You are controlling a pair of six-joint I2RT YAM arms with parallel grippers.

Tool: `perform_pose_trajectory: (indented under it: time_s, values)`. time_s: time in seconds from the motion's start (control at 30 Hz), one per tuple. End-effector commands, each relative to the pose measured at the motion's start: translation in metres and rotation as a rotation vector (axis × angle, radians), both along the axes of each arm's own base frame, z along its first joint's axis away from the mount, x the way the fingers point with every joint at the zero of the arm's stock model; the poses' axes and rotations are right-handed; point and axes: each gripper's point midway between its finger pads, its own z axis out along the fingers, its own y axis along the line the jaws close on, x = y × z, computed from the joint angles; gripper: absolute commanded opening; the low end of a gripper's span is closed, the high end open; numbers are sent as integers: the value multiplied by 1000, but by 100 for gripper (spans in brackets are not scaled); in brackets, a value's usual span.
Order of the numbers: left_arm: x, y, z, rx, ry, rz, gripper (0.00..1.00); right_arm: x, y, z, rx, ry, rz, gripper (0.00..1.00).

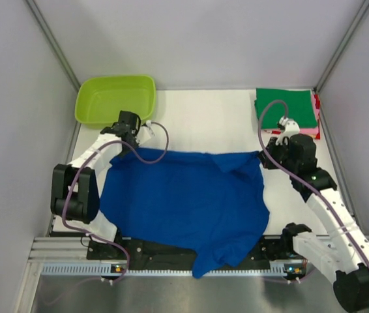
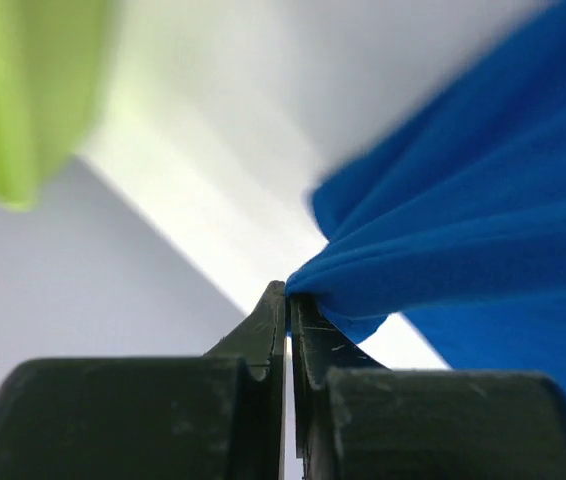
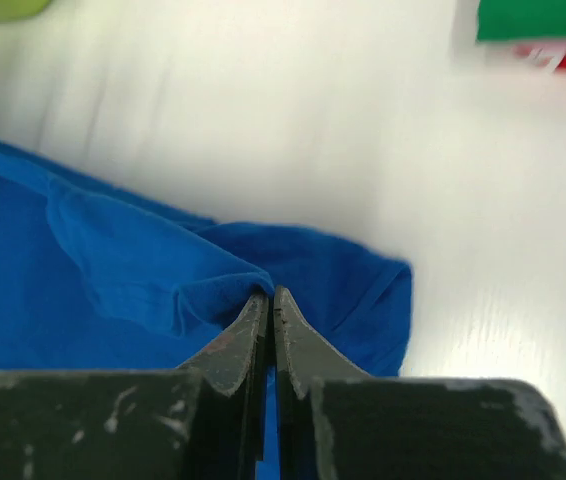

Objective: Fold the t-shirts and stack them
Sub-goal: Fold the flattened tshirt in 1/3 of the way

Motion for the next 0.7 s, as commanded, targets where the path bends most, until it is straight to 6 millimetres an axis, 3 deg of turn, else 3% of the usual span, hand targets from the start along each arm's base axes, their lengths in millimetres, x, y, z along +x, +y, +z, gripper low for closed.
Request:
perform_pose_trajectory:
  time_s: [0.0,0.1,0.2,0.4,0.53,0.67]
  values:
    - [67,10,106,110,-332,-71,0,38,-19,59,-84,-164,-79,0]
    - [68,12,112,135,-327,-98,0,42,-16,68,-84,-177,-59,0]
    - [52,18,90,141,-263,-112,0,32,-3,63,-45,-152,16,0]
    - [9,19,41,116,-122,-227,0,-25,43,8,176,95,241,0]
    - [-12,15,15,91,-18,-272,0,-65,54,-14,275,245,290,0]
    - [-16,20,0,103,45,-273,0,-91,63,-43,386,350,301,0]
